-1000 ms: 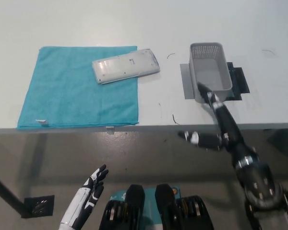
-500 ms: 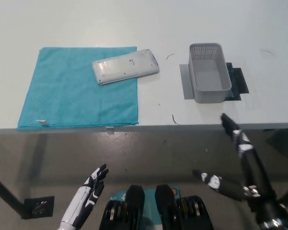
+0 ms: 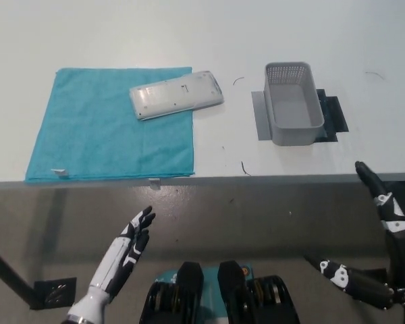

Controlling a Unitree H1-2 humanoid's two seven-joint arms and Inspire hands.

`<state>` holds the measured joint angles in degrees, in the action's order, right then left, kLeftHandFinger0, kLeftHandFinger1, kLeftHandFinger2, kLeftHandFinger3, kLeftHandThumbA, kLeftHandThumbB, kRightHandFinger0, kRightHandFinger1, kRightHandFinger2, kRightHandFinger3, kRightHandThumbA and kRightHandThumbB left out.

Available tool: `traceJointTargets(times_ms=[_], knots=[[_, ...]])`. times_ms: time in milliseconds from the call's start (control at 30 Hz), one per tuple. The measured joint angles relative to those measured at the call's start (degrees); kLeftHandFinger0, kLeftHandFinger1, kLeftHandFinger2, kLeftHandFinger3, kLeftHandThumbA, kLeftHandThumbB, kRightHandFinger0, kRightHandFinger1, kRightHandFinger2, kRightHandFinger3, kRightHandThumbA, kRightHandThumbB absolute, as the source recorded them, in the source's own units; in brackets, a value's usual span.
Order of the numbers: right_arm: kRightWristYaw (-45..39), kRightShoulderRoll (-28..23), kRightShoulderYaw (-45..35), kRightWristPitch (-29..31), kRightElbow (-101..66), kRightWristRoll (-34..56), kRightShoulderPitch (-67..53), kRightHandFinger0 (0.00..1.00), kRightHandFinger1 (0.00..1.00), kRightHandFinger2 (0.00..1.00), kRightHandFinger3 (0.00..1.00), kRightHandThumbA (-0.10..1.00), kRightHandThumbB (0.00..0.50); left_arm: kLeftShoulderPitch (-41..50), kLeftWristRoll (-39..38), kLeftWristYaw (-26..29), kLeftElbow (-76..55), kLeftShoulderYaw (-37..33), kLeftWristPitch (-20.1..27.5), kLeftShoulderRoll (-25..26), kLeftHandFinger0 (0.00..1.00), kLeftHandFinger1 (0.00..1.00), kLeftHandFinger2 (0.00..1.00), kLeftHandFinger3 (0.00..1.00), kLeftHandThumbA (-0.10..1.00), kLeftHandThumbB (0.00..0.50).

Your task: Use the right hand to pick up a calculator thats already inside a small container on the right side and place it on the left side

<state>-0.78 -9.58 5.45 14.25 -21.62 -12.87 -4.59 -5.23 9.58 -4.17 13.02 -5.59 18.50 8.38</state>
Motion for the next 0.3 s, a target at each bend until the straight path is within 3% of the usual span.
traceJointTargets(times_ms=[33,67,300], knots=[[0.1,-0.1,-0.1,0.6,3.0,-0.1,0.2,1.00,1.00,1.00,1.00,1.00,0.292,-0.2,0.0,0.1,0.0,0.0,0.0,0.0,1.00,1.00,1.00,1.00,1.00,0.000],[0.2,-0.2,-0.2,1.0,6.3,-0.2,0.4,1.00,1.00,1.00,1.00,1.00,0.250,-0.2,0.0,0.1,0.0,0.0,0.1,-0.1,1.00,1.00,1.00,1.00,1.00,0.000],[0.2,-2.0,0.4,0.9,23.6,-3.0,4.3,1.00,1.00,1.00,1.00,1.00,0.239,-0.2,-0.1,0.8,-0.2,1.0,0.5,-0.9,1.00,1.00,1.00,1.00,1.00,0.000]])
